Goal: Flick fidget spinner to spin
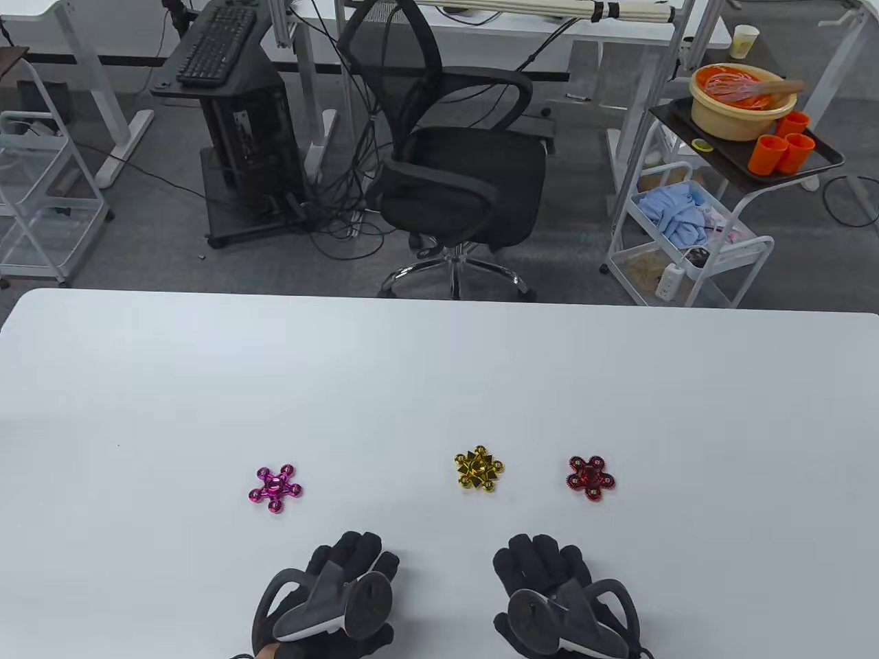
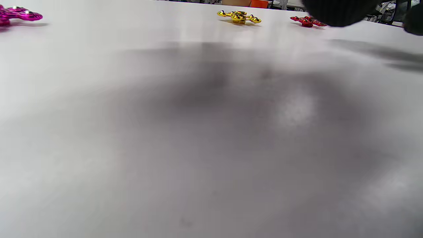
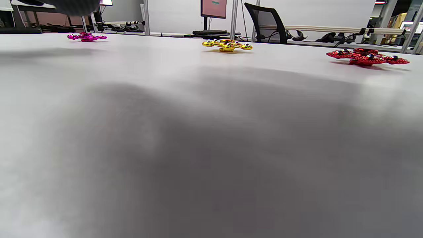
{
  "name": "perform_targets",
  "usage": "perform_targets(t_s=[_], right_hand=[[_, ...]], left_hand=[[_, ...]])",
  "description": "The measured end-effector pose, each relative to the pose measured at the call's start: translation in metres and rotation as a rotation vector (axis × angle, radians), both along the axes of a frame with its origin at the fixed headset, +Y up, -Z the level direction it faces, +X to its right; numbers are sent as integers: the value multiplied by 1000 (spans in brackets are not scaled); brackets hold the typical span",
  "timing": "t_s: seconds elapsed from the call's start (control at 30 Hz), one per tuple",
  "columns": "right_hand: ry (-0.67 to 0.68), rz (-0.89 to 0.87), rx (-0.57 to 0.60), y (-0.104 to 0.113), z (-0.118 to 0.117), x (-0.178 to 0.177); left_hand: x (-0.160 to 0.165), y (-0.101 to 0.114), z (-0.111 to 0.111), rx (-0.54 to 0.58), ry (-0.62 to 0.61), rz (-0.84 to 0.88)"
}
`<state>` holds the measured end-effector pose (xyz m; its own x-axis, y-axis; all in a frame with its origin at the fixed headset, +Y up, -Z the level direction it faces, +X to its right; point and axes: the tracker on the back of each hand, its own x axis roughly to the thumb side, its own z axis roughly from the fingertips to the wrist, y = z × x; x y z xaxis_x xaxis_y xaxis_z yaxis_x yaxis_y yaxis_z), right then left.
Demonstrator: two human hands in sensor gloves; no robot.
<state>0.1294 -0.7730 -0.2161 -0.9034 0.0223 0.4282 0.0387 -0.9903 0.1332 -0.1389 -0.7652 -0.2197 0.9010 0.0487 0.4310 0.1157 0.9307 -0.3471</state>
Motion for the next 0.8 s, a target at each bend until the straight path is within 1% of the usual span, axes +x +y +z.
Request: perform_targets(t_s=[0.8], right_hand=[[2,-5,-6,1,1,1]], left_hand=[[-2,-1,0,4,10,-7]])
